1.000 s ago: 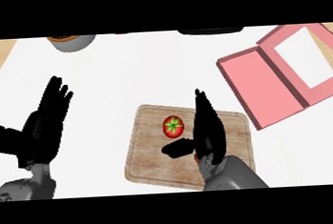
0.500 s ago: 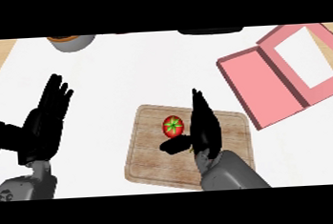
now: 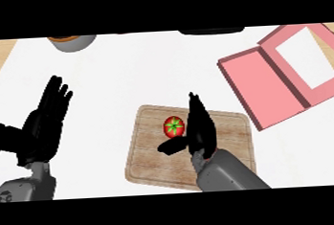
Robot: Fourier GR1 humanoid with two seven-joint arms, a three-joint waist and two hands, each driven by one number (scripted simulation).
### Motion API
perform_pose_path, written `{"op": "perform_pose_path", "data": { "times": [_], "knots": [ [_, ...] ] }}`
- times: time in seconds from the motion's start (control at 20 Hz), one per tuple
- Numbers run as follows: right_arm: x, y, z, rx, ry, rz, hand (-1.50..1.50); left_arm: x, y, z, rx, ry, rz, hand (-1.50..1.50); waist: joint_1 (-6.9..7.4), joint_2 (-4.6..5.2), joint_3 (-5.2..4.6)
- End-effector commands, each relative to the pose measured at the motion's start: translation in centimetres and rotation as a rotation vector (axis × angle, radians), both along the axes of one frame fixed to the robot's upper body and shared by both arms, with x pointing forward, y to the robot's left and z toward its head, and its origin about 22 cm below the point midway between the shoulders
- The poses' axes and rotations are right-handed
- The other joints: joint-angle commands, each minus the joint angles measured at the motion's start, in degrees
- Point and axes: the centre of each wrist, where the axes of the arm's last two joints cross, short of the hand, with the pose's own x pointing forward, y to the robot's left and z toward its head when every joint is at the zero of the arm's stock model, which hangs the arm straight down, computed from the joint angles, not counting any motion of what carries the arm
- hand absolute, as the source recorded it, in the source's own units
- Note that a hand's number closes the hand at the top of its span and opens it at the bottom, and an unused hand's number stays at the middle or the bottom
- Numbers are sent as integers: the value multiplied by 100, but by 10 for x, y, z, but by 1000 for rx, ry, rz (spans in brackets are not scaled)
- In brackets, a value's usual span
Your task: Pick the tomato from the cutting board and place it in the cardboard box
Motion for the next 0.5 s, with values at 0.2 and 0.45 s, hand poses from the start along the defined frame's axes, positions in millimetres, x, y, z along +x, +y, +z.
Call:
{"op": "perform_pose_path", "data": {
  "times": [0.2,0.45],
  "knots": [
    [21,3,-2,5,39,-39,-150,5,-14,-8,2,-5,1,0,-8,4,0],
    [18,9,-13,-20,35,-48,-150,-19,-14,2,4,-7,9,0,36,-2,1]
  ]
}}
